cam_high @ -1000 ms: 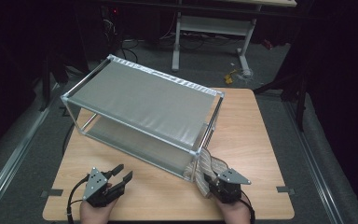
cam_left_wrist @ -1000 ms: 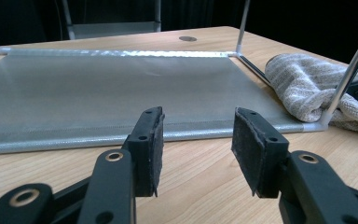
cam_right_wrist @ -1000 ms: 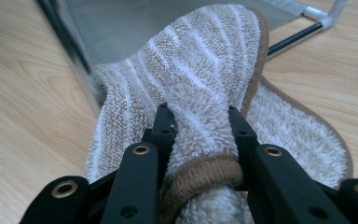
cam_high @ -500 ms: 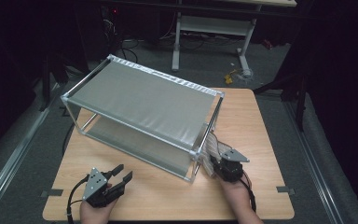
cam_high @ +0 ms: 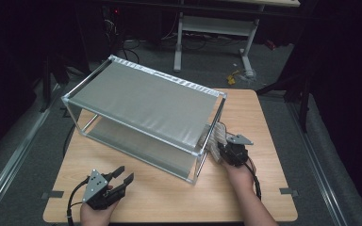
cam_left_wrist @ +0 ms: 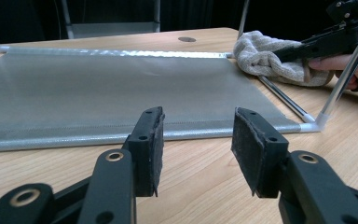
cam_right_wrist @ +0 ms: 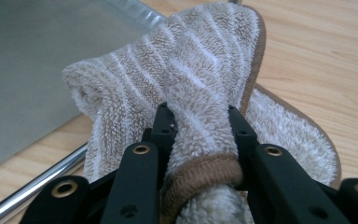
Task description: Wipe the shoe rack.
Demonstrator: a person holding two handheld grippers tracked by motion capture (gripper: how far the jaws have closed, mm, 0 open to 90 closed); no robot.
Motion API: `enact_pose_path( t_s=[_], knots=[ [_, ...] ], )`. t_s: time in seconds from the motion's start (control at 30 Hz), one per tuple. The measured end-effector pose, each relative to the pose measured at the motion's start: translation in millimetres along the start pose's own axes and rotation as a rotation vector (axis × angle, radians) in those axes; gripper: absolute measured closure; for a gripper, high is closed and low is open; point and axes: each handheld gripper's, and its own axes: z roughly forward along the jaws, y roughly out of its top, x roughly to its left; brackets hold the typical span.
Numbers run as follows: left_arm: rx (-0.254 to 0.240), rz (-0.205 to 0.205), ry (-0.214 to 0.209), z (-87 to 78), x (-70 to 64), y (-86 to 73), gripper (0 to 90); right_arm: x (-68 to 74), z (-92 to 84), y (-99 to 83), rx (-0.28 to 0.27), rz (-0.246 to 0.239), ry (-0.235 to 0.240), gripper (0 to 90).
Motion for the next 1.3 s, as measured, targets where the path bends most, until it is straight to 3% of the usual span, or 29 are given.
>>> enact_pose_path(
  t_s=[0.17,0.37,0.6,0.73,0.97,1.3],
  knots=[
    [0.002,0.008,0.001,0.4,-1.4,0.2,53.6,7.1,-11.6,-6.6,0.0,-0.007,0.036,71.5],
    [0.006,0.018,-0.002,1.8,-3.3,0.3,53.4,30.7,-33.8,-22.6,-0.01,-0.055,0.091,71.4],
    [0.007,0.038,0.0,2.8,-5.6,1.2,52.8,57.2,-60.1,-41.7,-0.021,-0.053,0.176,71.3],
    [0.009,0.046,0.005,3.0,-6.7,1.7,51.1,66.8,-70.6,-50.1,-0.021,-0.068,0.201,71.3],
    [0.012,0.088,0.025,3.6,-5.4,0.7,38.6,63.9,-64.5,-48.0,-0.015,-0.068,0.183,70.7],
    [0.041,0.076,0.037,5.6,-0.9,-0.1,20.6,40.5,-39.7,-33.7,-0.007,-0.02,0.121,70.5]
  ],
)
